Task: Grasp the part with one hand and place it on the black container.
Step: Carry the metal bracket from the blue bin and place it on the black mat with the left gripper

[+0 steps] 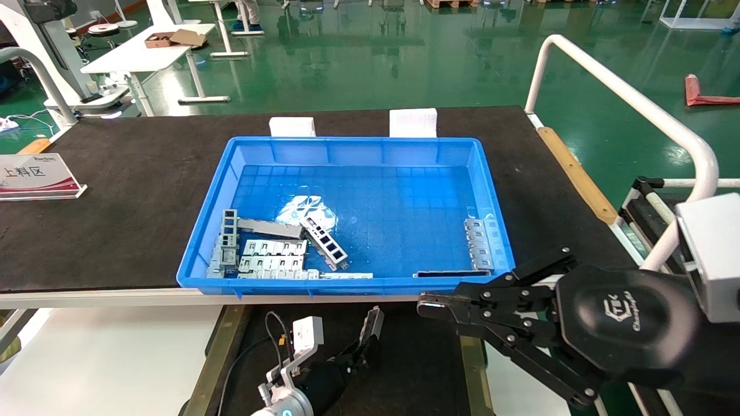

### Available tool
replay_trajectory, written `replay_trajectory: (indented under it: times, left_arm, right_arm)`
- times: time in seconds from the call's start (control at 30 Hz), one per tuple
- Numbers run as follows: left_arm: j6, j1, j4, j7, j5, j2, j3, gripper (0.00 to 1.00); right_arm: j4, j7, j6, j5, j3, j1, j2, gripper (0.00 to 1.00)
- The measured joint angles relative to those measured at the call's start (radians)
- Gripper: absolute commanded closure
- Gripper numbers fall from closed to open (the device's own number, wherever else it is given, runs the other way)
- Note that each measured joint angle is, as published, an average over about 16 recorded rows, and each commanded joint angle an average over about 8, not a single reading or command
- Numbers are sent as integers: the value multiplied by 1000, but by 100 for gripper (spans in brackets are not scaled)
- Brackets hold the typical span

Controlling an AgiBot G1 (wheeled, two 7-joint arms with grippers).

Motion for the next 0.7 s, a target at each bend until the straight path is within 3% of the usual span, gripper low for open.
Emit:
replay_trajectory:
  times: [0.1, 0.13, 0.2, 0.27, 0.37, 0.4, 0.7]
  left_arm:
    - [-10, -3, 17, -13, -10, 9, 8, 86]
    - [-13, -4, 22, -18, -13, 11, 10, 78]
    - [-18, -5, 31, -25, -18, 15, 16, 53]
    - [-22, -6, 37, -32, -24, 18, 21, 29]
    - [-28, -7, 43, -41, -30, 20, 30, 4]
    - [-30, -7, 44, -43, -32, 20, 33, 0]
    - [-48, -5, 29, -55, -41, 11, 59, 0]
  right_arm:
    - [0, 0, 0, 0, 0, 0, 0, 53]
    - [0, 0, 0, 0, 0, 0, 0, 41]
    - [0, 0, 0, 0, 0, 0, 0, 18]
    - [0, 0, 0, 0, 0, 0, 0, 3]
    - [0, 0, 0, 0, 0, 0, 0, 0]
    - [0, 0, 0, 0, 0, 0, 0, 0]
    - [0, 0, 0, 0, -1, 0, 0, 0]
